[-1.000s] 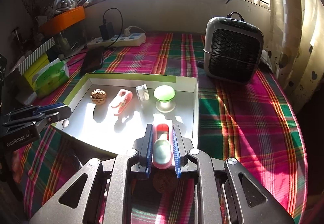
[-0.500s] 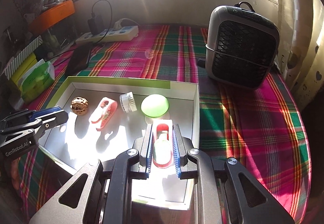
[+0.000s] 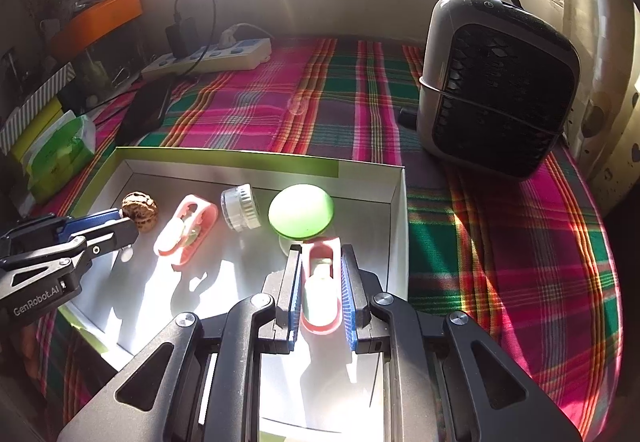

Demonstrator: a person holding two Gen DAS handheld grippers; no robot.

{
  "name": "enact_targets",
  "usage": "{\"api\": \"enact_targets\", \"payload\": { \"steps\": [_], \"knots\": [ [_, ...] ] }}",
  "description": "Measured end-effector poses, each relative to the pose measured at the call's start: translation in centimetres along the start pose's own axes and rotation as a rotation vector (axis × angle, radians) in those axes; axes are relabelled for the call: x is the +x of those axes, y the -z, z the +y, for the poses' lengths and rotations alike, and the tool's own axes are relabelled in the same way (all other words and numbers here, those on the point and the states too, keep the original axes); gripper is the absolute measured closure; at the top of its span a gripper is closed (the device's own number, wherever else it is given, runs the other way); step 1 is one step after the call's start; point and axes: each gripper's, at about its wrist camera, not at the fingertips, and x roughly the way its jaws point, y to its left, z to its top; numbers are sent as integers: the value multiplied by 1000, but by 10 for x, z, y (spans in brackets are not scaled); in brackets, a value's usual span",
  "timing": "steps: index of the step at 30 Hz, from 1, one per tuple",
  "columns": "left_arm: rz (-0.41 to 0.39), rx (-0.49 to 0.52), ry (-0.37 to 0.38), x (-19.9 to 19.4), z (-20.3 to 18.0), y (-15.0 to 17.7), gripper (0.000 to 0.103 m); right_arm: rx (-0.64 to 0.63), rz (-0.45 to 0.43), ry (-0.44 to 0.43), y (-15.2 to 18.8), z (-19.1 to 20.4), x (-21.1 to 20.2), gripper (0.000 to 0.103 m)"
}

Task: Organize objects
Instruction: 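Carry the white egg and white-pink clip with both tools into the box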

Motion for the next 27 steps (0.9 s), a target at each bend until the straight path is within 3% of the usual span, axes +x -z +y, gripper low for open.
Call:
{"api": "enact_targets", "payload": {
  "steps": [27],
  "knots": [
    [-8,28,-71,6,-2,-3,83,-42,-36,51,0,7,6,85]
  ]
}}
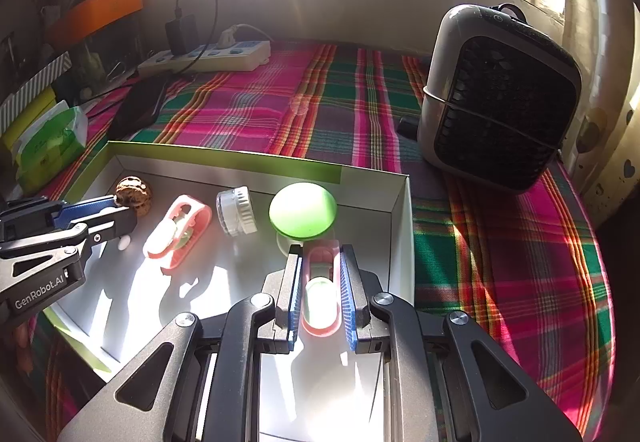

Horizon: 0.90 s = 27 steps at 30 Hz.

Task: Organize objects
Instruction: 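Carry the white egg and white-pink clip with both tools into the box, then open both tools to release the egg and clip inside the box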

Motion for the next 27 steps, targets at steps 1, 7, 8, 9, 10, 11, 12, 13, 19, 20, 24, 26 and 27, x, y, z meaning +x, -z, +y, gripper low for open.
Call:
{"api": "enact_targets", "payload": {
  "steps": [1,7,8,9,10,11,12,13,19,20,24,26,27],
  "knots": [
    [0,2,-2,0,-1,0,83,0,0,0,0,0,0,85],
    [3,1,2,-1,-1,1,82,2,0,2,1,-1,0,85],
    [3,2,5,-1,-1,1,81,2,-1,3,1,-1,0,85],
    [1,2,8,-1,-2,1,81,2,-1,4,0,-1,0,85],
    [0,3,10,-1,-2,2,80,3,-1,4,1,-1,0,84],
    [-1,4,12,-2,-3,2,78,4,-2,3,1,-1,-1,84],
    [-1,5,14,-2,-3,2,77,4,-3,1,1,-1,-1,84],
    [-1,5,14,-2,-4,2,76,3,-4,-3,1,0,-1,82],
    [1,-8,23,-4,-2,2,74,-8,-5,-3,2,3,-3,72],
    [0,-11,23,-4,-2,2,74,-7,-6,-3,2,3,-3,72],
    [0,-18,33,-7,-2,4,73,2,-15,3,4,1,-8,70],
    [-2,-19,34,-9,-2,5,72,10,-21,4,5,-1,-11,68],
    [-5,-20,36,-10,-2,6,71,14,-23,5,6,-2,-13,67]
  ]
}}
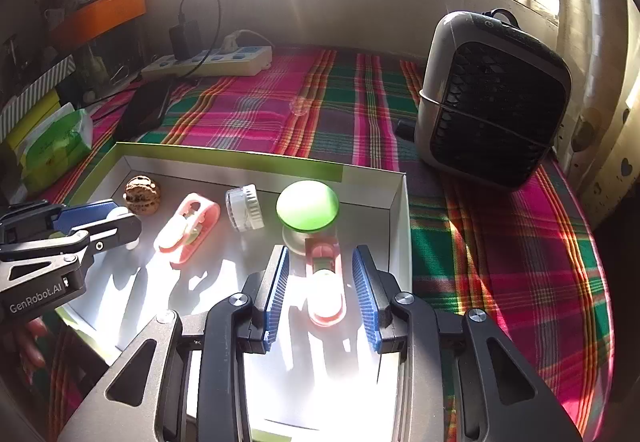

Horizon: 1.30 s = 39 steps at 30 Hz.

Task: Organize objects
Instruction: 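Open both tools to release the egg and clip inside the box, then withdraw both tools from the box toward the black stick and white oval case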

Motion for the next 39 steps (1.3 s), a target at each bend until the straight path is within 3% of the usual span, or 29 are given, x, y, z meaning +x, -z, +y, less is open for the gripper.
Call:
{"api": "enact_targets", "payload": {
  "steps": [29,39],
  "knots": [
    [-92,-29,22,-68,-1,42,71,68,-86,-23,36,4,-60,66],
    [-115,-59,49,-88,-2,70,71,56,-101,-80,58,18,-83,66]
  ]
}}
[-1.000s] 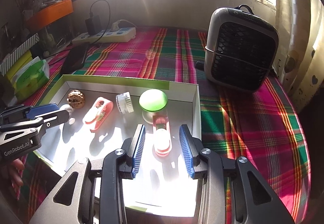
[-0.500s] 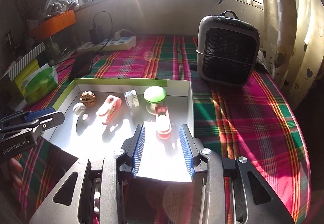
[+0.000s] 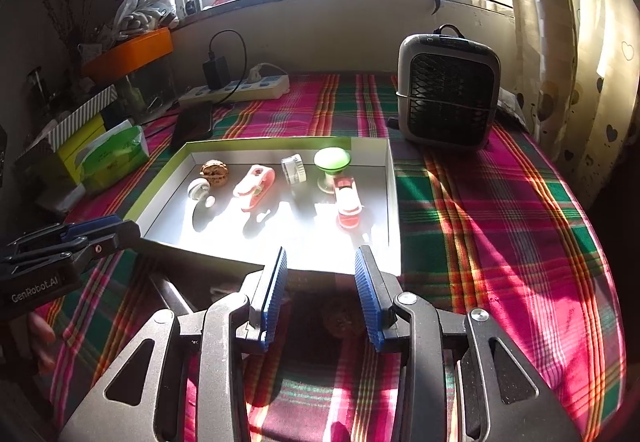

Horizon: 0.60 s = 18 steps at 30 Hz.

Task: Organize objects
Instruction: 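Withdraw both tools from the box toward the black stick and white oval case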

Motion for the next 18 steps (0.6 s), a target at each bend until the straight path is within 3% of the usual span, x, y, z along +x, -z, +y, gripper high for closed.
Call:
{"api": "enact_targets", "payload": {
  "steps": [18],
  "knots": [
    [57,-35,9,-2,10,33,71,-164,63,-39,21,44,12,66]
  ]
}}
